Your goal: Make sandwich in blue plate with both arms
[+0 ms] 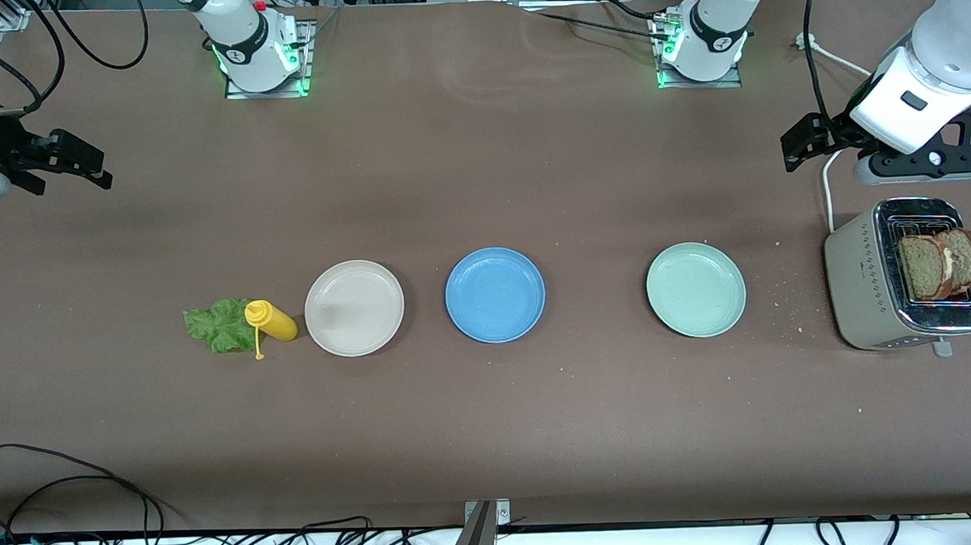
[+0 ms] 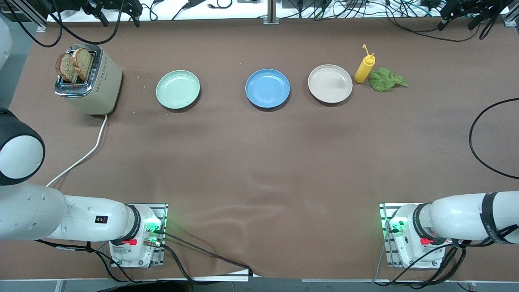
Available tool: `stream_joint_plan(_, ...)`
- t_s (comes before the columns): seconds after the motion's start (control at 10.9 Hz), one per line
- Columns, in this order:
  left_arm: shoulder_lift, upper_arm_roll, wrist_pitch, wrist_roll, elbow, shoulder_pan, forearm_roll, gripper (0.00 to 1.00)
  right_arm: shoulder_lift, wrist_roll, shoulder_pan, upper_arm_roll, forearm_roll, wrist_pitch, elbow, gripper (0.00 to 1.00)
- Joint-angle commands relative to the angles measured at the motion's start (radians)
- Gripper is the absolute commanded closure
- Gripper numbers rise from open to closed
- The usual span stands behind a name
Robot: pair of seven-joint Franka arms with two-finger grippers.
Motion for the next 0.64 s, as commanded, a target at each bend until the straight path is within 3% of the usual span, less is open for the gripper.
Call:
stream_joint_plan(0.0, 0.018, 0.002, -0.027, 0.014, 0.038, 0.002, -0.021, 0.00, 0.004, 0.007, 0.000, 0.006, -0.012, -0.026, 0.032, 0.00)
stream_joint_plan(0.55, 0.017, 0.000, -0.027, 0.014, 0.038, -0.002, -0.020, 0.00, 0.013, 0.014, 0.002, 0.009, -0.014, -0.027, 0.050, 0.00)
